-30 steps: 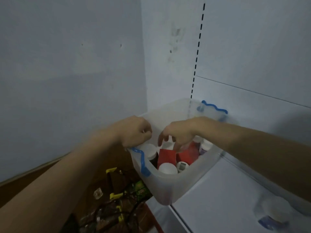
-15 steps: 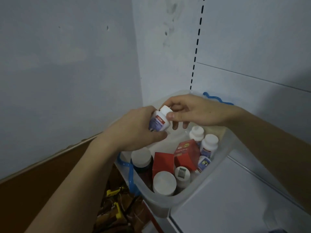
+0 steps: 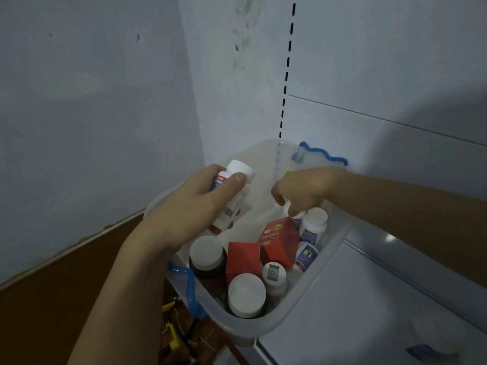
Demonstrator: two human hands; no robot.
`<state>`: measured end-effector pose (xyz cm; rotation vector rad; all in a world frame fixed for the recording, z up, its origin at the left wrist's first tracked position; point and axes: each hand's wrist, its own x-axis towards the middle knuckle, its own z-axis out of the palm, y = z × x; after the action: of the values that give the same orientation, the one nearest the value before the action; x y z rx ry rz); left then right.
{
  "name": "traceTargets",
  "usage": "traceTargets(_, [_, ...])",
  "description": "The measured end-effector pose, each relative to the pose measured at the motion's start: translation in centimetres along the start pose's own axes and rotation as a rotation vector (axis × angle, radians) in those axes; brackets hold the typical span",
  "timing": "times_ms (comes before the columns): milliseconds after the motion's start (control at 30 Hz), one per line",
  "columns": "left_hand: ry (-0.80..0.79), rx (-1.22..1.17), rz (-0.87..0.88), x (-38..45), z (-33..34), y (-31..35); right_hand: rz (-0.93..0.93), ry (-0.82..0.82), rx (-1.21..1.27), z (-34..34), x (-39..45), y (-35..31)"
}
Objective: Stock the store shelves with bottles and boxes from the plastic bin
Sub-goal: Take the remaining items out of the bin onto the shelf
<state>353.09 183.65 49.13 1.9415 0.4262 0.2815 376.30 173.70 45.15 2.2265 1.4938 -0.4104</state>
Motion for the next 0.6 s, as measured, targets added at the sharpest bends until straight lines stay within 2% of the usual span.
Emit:
traceTargets(100, [0.011, -0.044, 0.006, -0.2, 0.1, 0.2, -0.002, 0.137, 0.106, -0.2, -0.3, 0.9])
traceTargets(167, [0.039, -0.056, -0.003, -0.4, 0.1, 0.3, 0.010, 0.321, 0.219, -0.8, -1.4, 1.5])
traceTargets(300, [0.175, -0.061, 0.092, -0.8, 0.2, 1.0, 0.028, 0.761, 0.573, -2.5, -6.7, 1.0])
traceTargets(400, [0.204, -0.204, 0.154, -1.6, 0.4, 1.9, -0.003, 0.961, 0.906, -2.4, -11.3, -0.4])
traceTargets(500, [0.092, -0.573, 0.132, -2.9, 1.1, 3.9, -0.026, 1.103, 1.216, -1.4, -15.1, -2.0])
traceTargets(600, [-0.121, -0.889, 0.089, -4.8, 2.3, 5.4, 0.020, 1.258, 1.422, 1.0, -18.1, -4.0])
